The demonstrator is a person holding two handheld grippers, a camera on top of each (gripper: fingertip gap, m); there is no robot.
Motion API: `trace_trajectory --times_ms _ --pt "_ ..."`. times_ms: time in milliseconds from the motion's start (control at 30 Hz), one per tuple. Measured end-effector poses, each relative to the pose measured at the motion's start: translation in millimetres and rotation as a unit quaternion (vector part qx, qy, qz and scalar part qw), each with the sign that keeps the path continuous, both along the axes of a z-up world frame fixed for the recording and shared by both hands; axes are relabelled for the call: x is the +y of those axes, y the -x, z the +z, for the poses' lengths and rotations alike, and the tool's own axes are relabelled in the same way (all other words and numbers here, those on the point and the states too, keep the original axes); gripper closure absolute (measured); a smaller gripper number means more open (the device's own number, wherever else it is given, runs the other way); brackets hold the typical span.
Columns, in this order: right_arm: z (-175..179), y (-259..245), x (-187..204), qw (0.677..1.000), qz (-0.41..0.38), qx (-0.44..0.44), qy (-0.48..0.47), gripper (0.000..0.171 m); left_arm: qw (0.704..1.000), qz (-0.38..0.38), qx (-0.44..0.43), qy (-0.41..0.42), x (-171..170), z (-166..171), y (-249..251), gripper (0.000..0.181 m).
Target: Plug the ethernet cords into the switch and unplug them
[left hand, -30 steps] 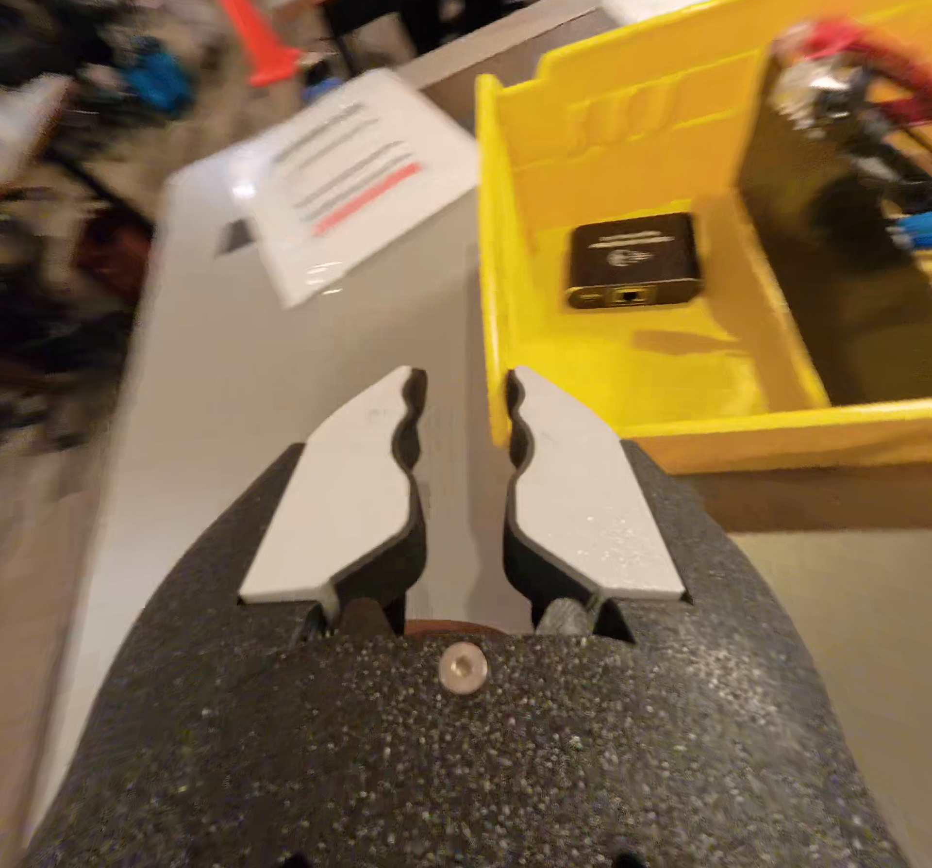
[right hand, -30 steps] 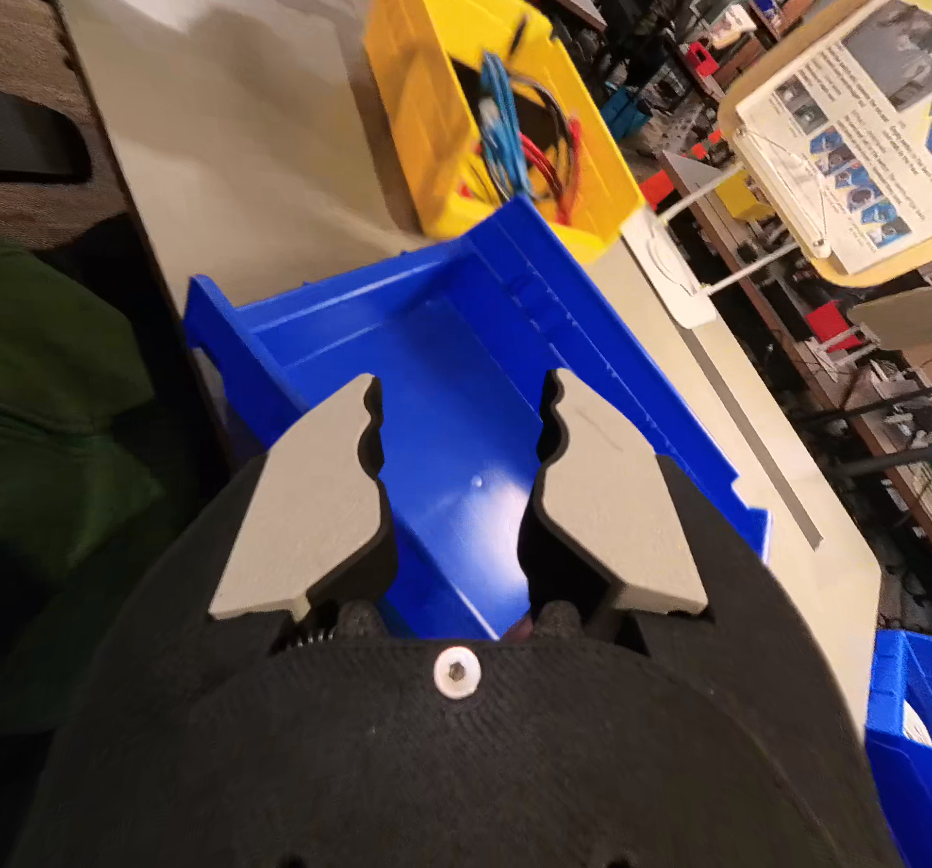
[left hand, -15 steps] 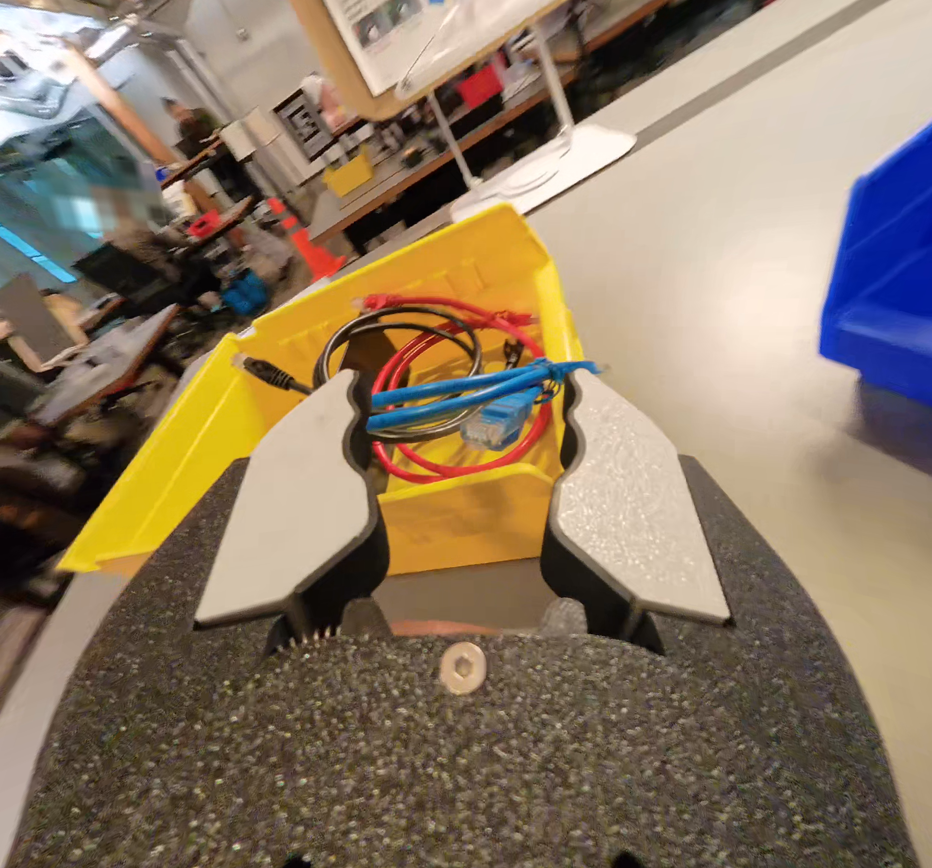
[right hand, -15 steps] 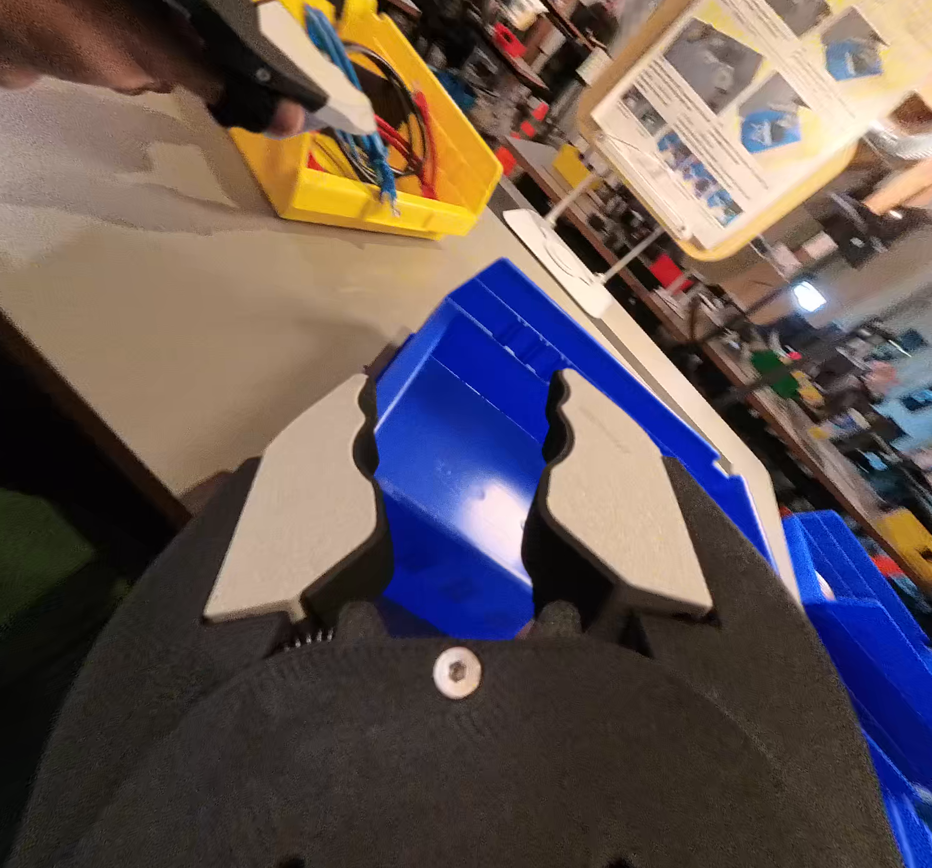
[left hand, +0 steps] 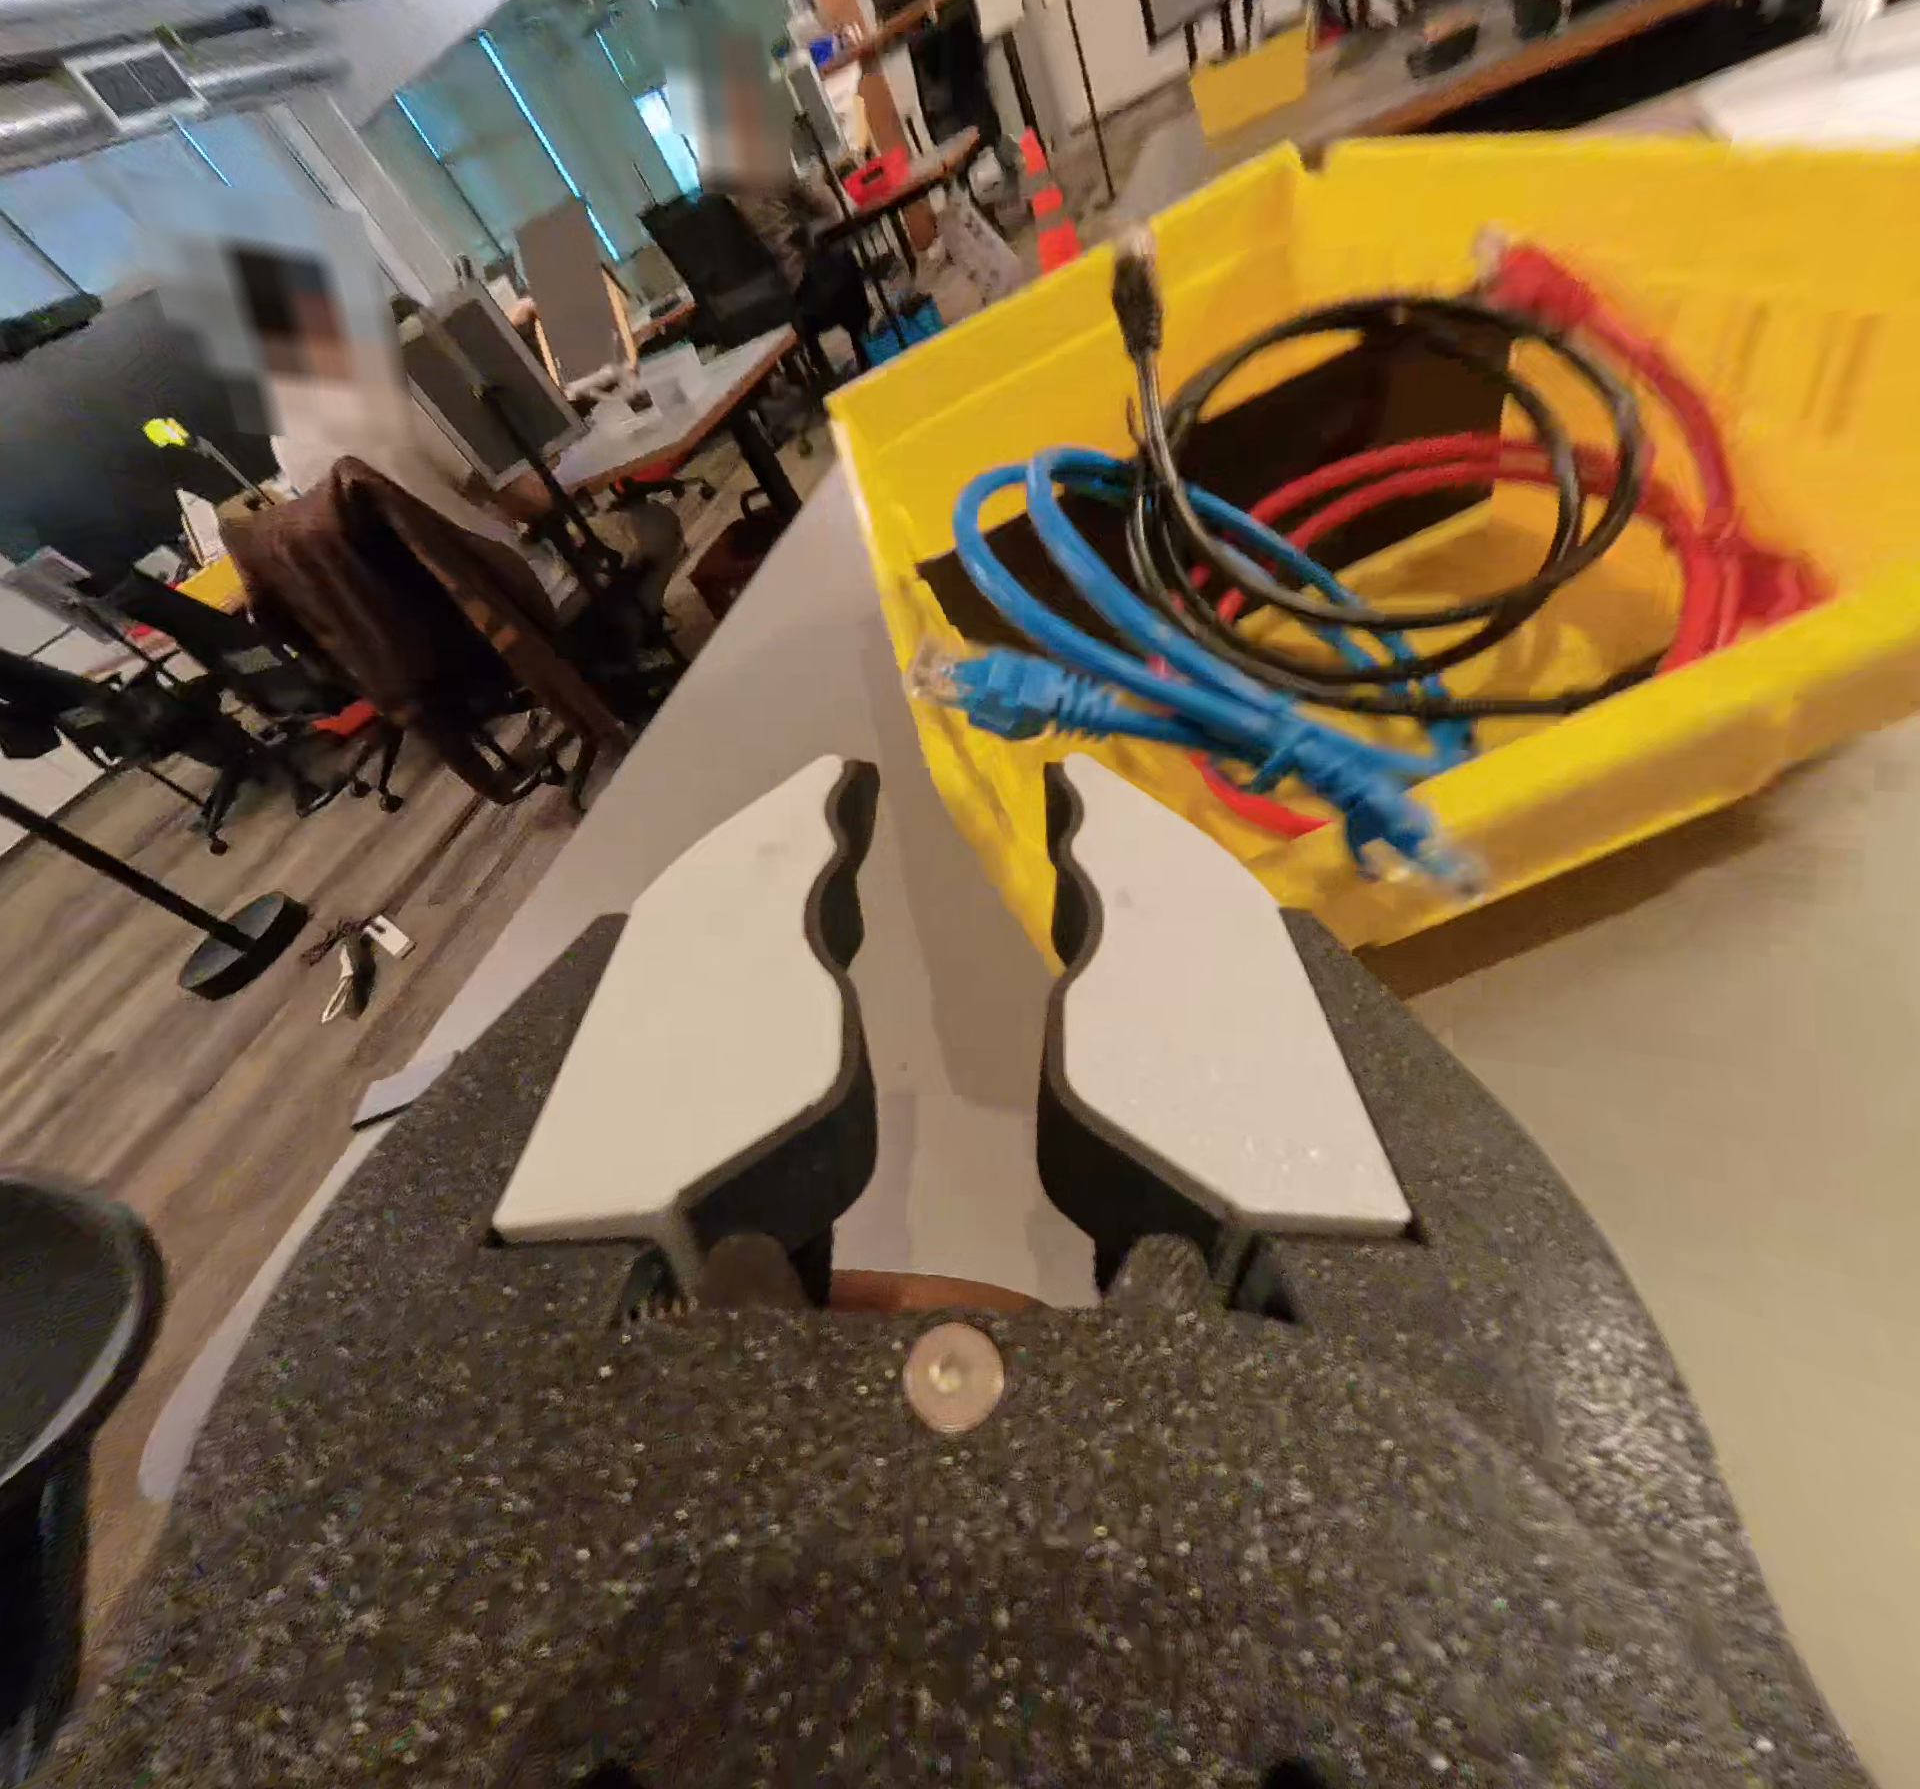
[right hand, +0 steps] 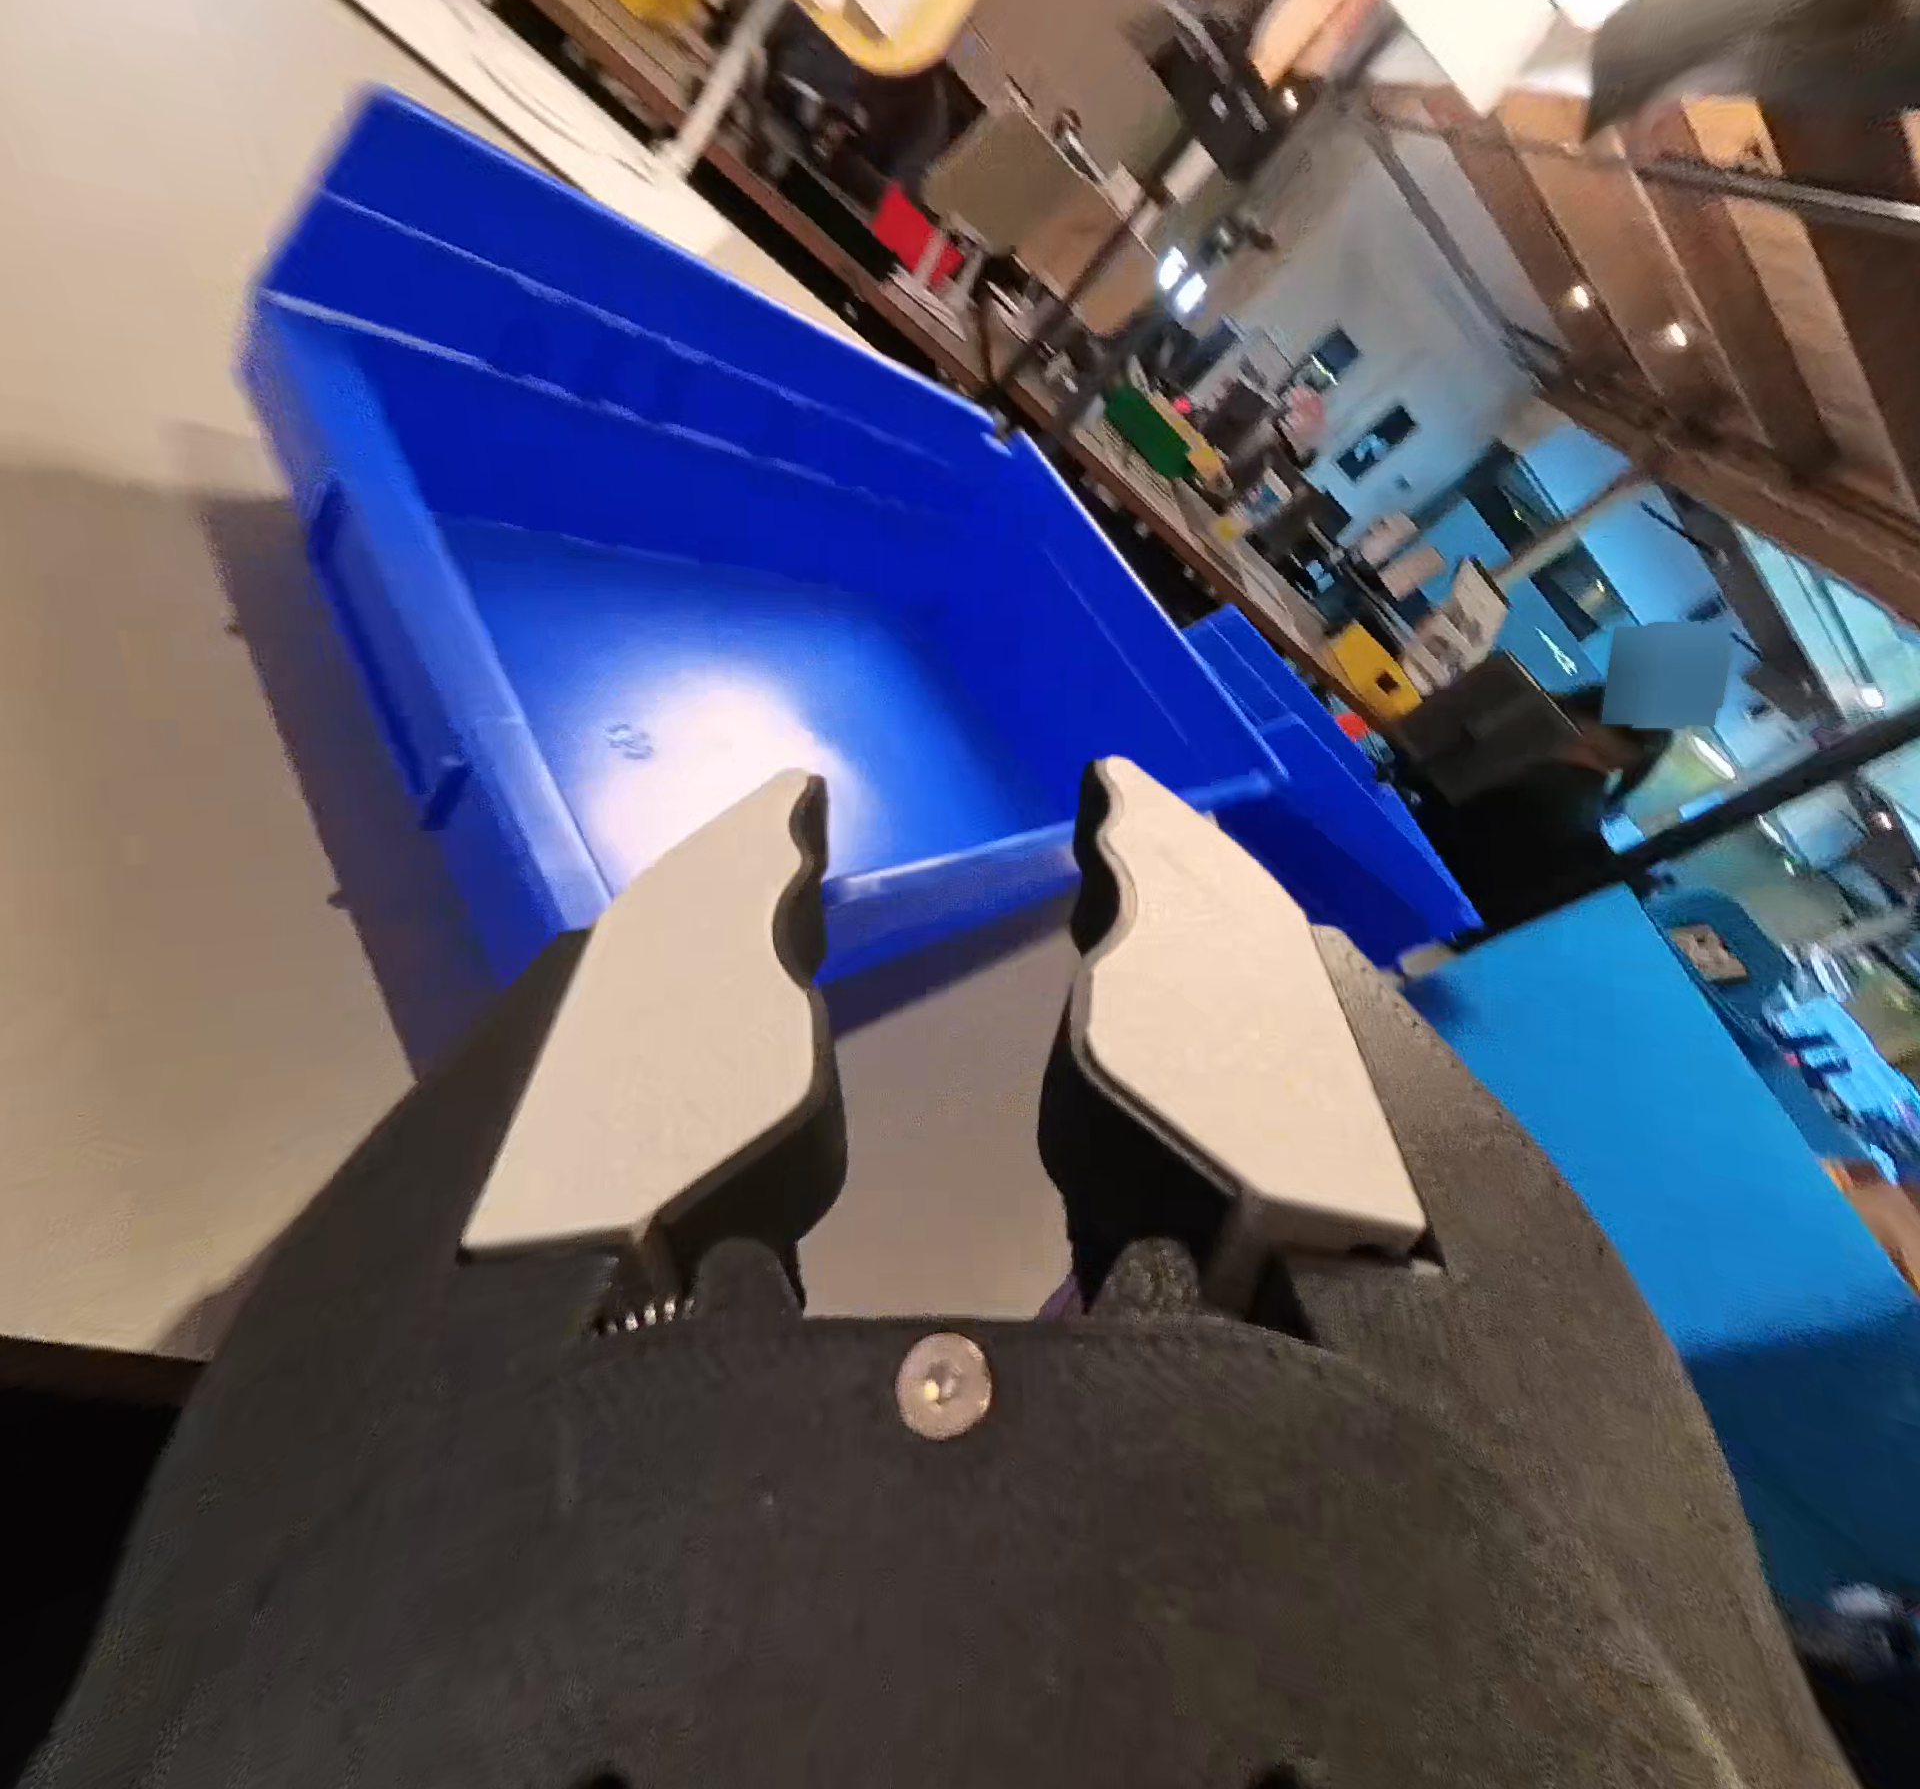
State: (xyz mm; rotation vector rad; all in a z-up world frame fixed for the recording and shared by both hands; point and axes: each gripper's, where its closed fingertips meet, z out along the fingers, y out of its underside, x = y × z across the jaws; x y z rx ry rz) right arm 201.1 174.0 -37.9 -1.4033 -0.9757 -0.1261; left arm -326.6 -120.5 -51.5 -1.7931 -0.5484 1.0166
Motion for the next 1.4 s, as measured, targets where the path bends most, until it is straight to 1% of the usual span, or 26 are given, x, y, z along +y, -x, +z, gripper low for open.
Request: trace_trajectory --times_ms 67,133,233,300,367,433,467,500,567,600,667,733,833,967,1000,1033,1100,1167,1233,1267,1333,1400 --pt "-0.7 -20.0 9.5 1.0 -0.017 0.008 0.016 0.121 0.999 -0.024 0.018 -0.036 -7.4 20.3 -14.6 0.148" --pt "8.1 -19.9 3.8 0.999 -0.002 0.032 0.016 0.121 0.994 -0.081 0.03 -0.068 6.7 37.5 -45.3 0.148" --pt "16.2 16.2 -24.1 0.996 0.072 0.051 0.024 0.119 0.981 -0.177 0.004 -0.084 54.8 41.4 -88.2 0.139" --pt "13.4 50.5 -41.5 0.989 0.128 0.056 0.044 0.117 0.974 -0.211 -0.023 -0.076 92.8 33.3 -100.9 0.134" --pt "8.7 80.8 -49.2 0.984 0.159 0.055 0.052 0.115 0.974 -0.207 -0.059 -0.063 126.1 18.3 -94.6 0.129" --pt "-1.2 102.2 -47.3 0.984 0.164 0.05 0.053 0.113 0.982 -0.169 -0.074 -0.033 144.9 0.5 -74.8 0.126" --pt "-9.3 108.8 -45.6 0.984 0.164 0.045 0.057 0.112 0.987 -0.146 -0.071 -0.015 148.1 -7.7 -64.4 0.128" --pt "-18.1 112.5 -43.5 0.984 0.163 0.039 0.061 0.111 0.988 -0.136 -0.072 0.0 149.6 -16.2 -58.0 0.137" --pt "-33.8 113.2 -38.8 0.984 0.159 0.033 0.07 0.111 0.987 -0.141 -0.071 0.022 146.2 -29.3 -53.8 0.162" --pt "-40.3 112.0 -35.9 0.984 0.157 0.027 0.075 0.112 0.987 -0.149 -0.06 0.023 142.3 -28.4 -54.0 0.164" --pt "-40.9 104.5 -27.2 0.988 0.139 0.014 0.06 0.111 0.99 -0.128 -0.053 0.022 125.7 -27.0 -46.5 0.175" --pt "-42.1 96.1 -19.1 0.989 0.128 0.016 0.068 0.112 0.991 -0.124 -0.042 0.018 109.7 -27.0 -39.4 0.174" --pt "-43.3 73.8 0.0 0.994 0.089 0.009 0.059 0.113 0.993 -0.114 -0.037 0.006 90.5 -26.8 -34.2 0.168" --pt "-40.7 45.0 19.1 0.997 0.062 0.021 0.051 0.107 0.994 -0.11 -0.018 0.011 78.4 -26.0 -32.6 0.167" --pt "-38.4 33.3 28.8 0.998 0.042 0.029 0.046 0.111 0.994 -0.107 -0.012 0.015 76.5 -25.9 -32.0 0.167" --pt "-38.2 19.7 40.5 0.998 0.018 0.031 0.044 0.112 0.994 -0.105 -0.007 0.017 74.8 -25.8 -31.4 0.167" --pt "-38.8 0.1 54.8 0.997 0.004 0.048 0.065 0.108 0.995 -0.098 -0.003 0.019 71.6 -25.5 -29.5 0.169" --pt "-35.2 -1.7 50.8 0.988 0.042 0.098 0.111 0.103 0.996 -0.088 -0.001 0.02 68.3 -25.4 -26.5 0.17" --pt "-25.7 10.4 33.8 0.973 0.098 0.151 0.146 0.102 0.997 -0.076 -0.001 0.02 65.2 -25.3 -23.0 0.171" --pt "-21.1 20.8 23.3 0.967 0.125 0.162 0.155 0.101 0.997 -0.071 -0.001 0.02 63.9 -25.1 -21.6 0.172" --pt "-15.8 48.3 3.9 0.961 0.166 0.153 0.158 0.1 0.998 -0.061 -0.001 0.019 61.5 -25.0 -19.3 0.172" --pt "-20.8 78.9 -5.8 0.963 0.176 0.116 0.165 0.097 0.998 -0.056 -0.001 0.018 59.6 -24.7 -17.9 0.172"
